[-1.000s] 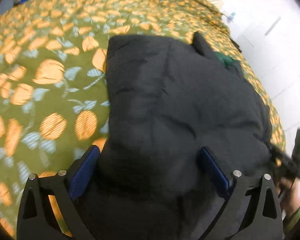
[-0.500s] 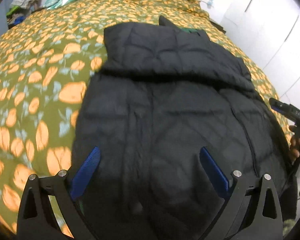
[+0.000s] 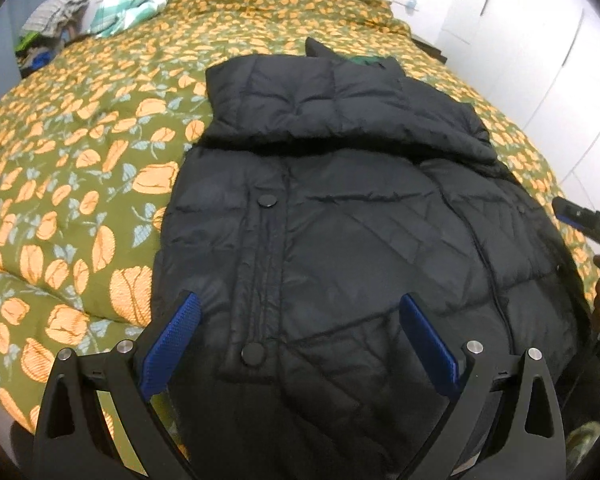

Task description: Fold large clothes

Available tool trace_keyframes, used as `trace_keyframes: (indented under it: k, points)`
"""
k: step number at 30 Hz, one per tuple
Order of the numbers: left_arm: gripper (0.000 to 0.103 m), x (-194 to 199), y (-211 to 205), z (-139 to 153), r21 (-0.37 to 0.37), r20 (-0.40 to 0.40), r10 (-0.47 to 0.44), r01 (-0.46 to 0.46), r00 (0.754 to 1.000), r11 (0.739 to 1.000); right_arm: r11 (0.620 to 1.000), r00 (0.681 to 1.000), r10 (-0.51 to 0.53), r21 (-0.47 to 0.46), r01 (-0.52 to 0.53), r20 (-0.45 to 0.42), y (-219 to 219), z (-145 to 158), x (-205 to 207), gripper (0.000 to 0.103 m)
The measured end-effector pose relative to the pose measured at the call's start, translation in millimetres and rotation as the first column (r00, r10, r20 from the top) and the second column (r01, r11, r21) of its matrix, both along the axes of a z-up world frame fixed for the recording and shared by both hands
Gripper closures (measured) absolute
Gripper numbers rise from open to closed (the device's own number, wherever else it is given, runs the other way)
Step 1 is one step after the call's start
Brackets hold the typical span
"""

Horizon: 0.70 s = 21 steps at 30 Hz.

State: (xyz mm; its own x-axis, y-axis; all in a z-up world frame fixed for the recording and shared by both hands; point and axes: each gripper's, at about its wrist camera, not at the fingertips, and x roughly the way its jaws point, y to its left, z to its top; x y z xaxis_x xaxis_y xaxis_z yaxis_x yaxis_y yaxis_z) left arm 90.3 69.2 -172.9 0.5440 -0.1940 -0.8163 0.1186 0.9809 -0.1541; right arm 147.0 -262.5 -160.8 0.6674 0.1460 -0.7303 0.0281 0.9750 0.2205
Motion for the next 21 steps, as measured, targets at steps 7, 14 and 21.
trace_keyframes:
  k: [7,14,21]
  points:
    - [0.003,-10.0,5.2,4.6,0.021,0.014,0.014,-0.014,1.000,1.000,1.000,1.000,0.024,-0.017,-0.024,0.010,15.7,1.8,-4.6,0.031]
    - [0.003,-14.7,13.2,9.9,0.033,0.028,0.033,-0.034,0.999,0.999,0.998,0.999,0.042,-0.047,-0.042,0.019,24.5,4.8,-7.5,0.031]
    - [0.003,-15.8,17.8,7.4,0.054,0.016,0.047,-0.048,0.999,0.997,0.996,0.998,0.055,-0.071,-0.053,0.024,29.7,7.7,-8.9,0.031]
